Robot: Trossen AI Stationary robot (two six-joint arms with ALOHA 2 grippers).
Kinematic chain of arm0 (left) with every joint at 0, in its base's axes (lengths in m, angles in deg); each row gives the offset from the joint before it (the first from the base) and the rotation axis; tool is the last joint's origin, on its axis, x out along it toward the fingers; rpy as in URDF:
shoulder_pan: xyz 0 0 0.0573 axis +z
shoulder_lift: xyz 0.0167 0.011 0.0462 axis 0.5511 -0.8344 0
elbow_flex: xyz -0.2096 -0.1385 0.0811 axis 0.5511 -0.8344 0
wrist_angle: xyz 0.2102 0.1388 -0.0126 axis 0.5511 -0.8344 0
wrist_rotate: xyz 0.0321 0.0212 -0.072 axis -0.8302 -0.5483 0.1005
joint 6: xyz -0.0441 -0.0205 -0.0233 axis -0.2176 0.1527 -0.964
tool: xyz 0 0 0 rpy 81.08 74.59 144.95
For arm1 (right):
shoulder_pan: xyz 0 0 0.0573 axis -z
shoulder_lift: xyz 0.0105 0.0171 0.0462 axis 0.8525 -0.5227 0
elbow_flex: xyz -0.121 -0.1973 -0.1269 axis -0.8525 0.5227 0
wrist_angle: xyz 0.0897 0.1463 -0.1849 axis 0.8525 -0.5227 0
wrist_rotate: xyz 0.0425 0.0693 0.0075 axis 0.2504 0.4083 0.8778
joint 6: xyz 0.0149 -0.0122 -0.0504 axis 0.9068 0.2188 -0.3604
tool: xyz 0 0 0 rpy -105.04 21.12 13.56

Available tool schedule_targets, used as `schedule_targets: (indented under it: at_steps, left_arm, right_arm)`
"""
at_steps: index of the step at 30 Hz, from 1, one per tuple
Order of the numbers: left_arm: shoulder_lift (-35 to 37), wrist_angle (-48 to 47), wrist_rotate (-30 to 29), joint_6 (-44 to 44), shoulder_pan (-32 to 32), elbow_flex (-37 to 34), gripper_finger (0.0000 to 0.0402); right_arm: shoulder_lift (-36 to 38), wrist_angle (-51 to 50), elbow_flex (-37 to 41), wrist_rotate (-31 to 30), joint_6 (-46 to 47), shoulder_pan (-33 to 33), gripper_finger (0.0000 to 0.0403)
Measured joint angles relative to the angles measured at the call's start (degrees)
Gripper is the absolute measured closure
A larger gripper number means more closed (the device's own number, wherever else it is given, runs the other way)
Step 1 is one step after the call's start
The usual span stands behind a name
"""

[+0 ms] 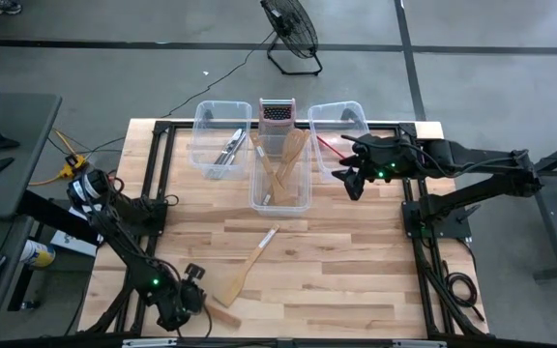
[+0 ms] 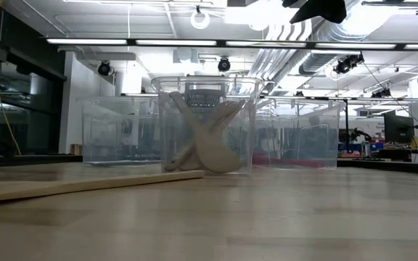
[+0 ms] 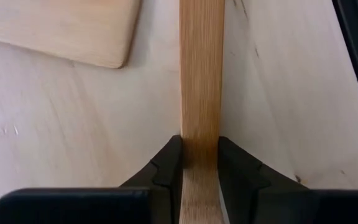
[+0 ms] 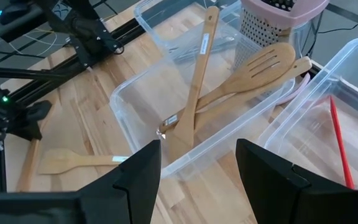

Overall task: Pick & Place Kitchen Items
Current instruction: Put the brown serving spoon into the right transparent bin

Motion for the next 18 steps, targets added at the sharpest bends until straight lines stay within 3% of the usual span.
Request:
schedule_targets:
  at_steps: [18]
  left_arm:
    - [11.77,-0.27,-1.50,-11.60,0.00,-0.33,0.0330]
  right_arm:
    - [-0.02,-0.96,0.00,0.13,-4.35,0.07,0.0202]
